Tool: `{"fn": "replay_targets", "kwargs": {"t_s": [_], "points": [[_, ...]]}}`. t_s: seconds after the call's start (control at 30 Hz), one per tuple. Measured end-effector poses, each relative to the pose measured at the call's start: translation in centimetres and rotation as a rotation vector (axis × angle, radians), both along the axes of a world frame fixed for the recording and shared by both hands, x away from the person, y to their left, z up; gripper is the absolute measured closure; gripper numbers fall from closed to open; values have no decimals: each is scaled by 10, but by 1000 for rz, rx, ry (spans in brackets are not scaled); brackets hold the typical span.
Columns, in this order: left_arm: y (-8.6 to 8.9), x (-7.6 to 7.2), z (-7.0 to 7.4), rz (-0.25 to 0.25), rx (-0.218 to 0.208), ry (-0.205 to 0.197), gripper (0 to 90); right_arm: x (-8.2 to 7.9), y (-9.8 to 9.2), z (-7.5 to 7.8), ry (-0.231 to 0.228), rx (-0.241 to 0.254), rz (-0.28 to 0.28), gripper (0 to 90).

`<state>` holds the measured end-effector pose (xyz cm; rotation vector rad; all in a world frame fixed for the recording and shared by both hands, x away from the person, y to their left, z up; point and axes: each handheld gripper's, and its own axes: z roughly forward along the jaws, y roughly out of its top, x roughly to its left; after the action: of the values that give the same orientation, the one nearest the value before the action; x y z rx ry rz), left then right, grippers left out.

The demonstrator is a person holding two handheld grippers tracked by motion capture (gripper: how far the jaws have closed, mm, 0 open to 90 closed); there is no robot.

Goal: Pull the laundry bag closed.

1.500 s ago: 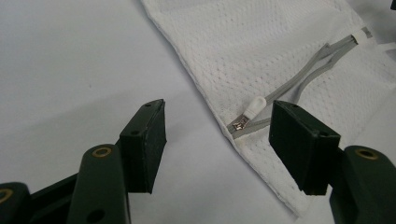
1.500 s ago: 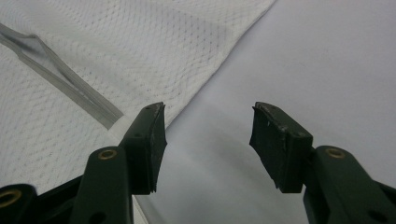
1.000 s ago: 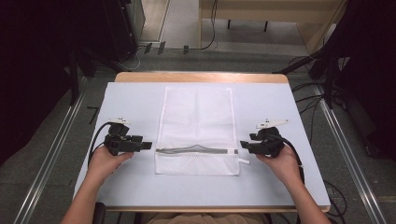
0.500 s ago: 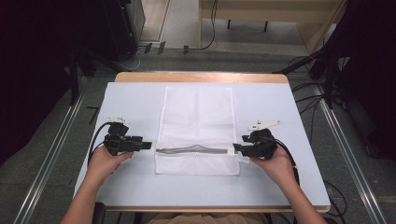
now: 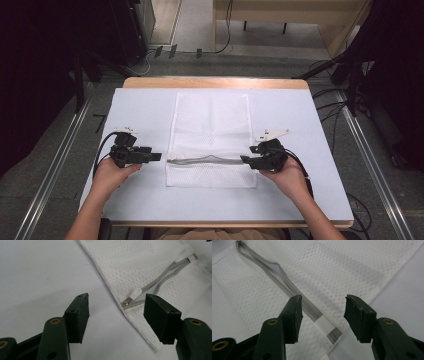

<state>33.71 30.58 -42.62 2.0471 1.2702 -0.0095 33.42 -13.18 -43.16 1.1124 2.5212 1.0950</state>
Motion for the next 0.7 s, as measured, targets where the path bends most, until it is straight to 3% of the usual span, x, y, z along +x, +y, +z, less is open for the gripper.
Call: {"fn": "replay_targets", "kwargs": {"t_s": [0.23,0.37,0.4,0.43,0.7], "points": [[0,-3,0,-8,10,-20,370,0,11,0,-9,-1,33,466],[1,-4,0,-5,8,-20,366,1,17,-1,-4,-8,46,376],[2,-4,0,-5,9,-19,366,2,18,-2,-14,-3,47,356],[2,-4,-1,-2,7,-19,365,4,21,0,4,17,37,326],[3,-5,-1,0,11,-18,364,5,34,2,-7,15,77,321]]}}
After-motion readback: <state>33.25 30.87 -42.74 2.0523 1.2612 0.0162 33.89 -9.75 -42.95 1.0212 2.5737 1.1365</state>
